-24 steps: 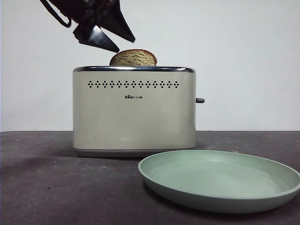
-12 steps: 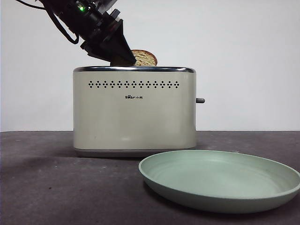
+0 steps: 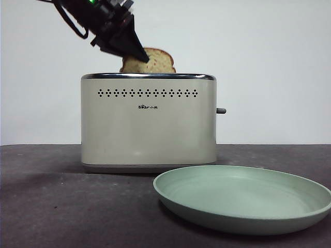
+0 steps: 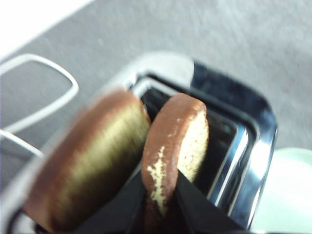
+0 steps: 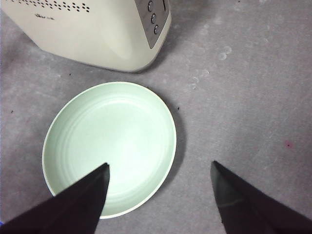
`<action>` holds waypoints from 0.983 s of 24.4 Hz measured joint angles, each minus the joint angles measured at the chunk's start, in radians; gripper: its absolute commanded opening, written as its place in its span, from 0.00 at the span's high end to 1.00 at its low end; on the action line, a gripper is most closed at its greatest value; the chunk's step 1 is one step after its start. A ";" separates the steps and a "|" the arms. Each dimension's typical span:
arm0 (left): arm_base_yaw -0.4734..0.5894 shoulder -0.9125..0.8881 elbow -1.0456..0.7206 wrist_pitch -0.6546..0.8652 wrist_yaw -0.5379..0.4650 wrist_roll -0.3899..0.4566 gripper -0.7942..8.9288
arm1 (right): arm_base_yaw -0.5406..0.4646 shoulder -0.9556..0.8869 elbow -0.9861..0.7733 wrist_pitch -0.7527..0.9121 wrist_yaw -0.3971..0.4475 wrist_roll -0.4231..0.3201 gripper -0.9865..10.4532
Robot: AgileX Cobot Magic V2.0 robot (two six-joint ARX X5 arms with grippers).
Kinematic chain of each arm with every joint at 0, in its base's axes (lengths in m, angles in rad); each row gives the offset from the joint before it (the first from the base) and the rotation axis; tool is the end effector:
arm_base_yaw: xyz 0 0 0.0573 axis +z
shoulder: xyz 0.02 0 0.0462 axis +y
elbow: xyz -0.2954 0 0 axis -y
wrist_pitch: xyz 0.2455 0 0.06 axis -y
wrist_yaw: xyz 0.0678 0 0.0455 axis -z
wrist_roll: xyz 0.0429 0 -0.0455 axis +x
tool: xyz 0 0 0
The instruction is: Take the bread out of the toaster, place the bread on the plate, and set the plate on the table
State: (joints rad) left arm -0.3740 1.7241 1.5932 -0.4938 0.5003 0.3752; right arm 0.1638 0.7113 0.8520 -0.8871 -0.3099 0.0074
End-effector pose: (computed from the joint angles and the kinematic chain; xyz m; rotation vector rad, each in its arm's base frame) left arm 0.3666 -0.1660 0.3612 0.2985 0.4763 -0.9540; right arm 0.1070 0.0310 0.3164 0.0619 0.7528 0.4486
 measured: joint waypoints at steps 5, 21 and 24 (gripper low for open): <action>0.000 -0.081 0.106 -0.044 -0.002 -0.019 0.91 | 0.000 0.000 0.000 0.000 0.000 0.000 0.62; 0.003 -0.447 0.140 -0.337 -0.005 -0.079 0.91 | 0.000 0.124 0.000 0.029 -0.003 0.000 0.62; 0.003 -0.484 0.139 -0.414 -0.005 -0.079 0.91 | 0.000 0.166 0.000 0.061 -0.004 0.000 0.62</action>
State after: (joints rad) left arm -0.3714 1.2396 1.7321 -0.9077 0.4953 0.2958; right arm 0.1638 0.8768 0.8520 -0.8261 -0.3141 0.0074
